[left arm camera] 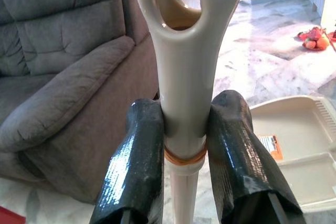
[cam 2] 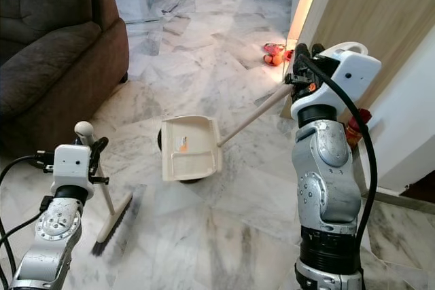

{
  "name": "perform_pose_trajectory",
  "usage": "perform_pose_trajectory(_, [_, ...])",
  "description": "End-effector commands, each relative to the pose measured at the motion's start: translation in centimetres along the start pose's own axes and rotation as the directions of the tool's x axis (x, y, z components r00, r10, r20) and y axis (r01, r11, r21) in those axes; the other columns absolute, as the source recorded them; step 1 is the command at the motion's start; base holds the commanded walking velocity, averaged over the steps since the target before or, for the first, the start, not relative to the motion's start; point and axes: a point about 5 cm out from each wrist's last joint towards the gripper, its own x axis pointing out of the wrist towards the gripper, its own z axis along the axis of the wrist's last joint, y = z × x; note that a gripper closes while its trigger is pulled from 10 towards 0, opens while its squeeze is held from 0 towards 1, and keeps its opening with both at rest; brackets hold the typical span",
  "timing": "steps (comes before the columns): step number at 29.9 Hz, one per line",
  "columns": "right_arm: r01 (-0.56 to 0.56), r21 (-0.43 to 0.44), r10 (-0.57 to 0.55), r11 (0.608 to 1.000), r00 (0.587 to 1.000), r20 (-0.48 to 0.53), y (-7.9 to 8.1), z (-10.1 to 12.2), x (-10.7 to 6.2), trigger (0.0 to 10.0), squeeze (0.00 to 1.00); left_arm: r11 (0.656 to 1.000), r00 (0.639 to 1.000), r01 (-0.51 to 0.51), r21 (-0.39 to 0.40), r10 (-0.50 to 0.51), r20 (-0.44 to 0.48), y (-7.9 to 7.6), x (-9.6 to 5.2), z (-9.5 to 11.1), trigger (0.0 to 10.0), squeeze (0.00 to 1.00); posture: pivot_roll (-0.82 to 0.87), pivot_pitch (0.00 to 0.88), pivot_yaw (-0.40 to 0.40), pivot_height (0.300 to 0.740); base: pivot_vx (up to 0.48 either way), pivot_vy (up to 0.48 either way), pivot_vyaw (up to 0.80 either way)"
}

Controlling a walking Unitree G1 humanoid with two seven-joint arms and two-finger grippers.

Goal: Sweep floor

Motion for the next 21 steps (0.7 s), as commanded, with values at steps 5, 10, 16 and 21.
perform_pose_trajectory(5, [-0.014, 0.015, 0.013, 1.000, 0.997, 0.081, 0.59, 1.14, 0.44, 10.0, 0.00, 1.000, 0.997, -0.022, 0.013, 0.021, 0.072, 0.39, 0.04, 1.18, 10.0, 0.00, 0.06, 0.059, -0.079, 0.740, 0.338, 0.000, 0.00])
perform_pose_trajectory(10, [-0.023, 0.015, 0.022, 1.000, 0.996, 0.089, 0.82, 1.08, 0.45, 10.0, 0.00, 1.000, 0.997, -0.024, 0.015, 0.023, 0.072, 0.41, 0.03, 1.17, 10.0, 0.00, 0.06, 0.059, -0.079, 0.740, 0.380, 0.000, 0.00])
perform_pose_trajectory(16, [-0.040, 0.036, 0.036, 0.999, 0.994, 0.104, 1.24, 1.20, 0.49, 10.0, 0.00, 0.999, 0.997, -0.030, 0.018, 0.028, 0.076, 0.47, 0.04, 1.22, 10.0, 0.00, 0.06, 0.062, -0.080, 0.740, 0.389, 0.000, 0.30])
perform_pose_trajectory(21, [-0.037, 0.045, 0.032, 0.998, 0.994, 0.108, 1.17, 1.18, 0.51, 10.0, 0.00, 0.999, 0.996, -0.032, 0.019, 0.031, 0.078, 0.47, 0.03, 1.27, 10.0, 0.00, 0.06, 0.063, -0.081, 0.740, 0.397, 0.000, 0.00])
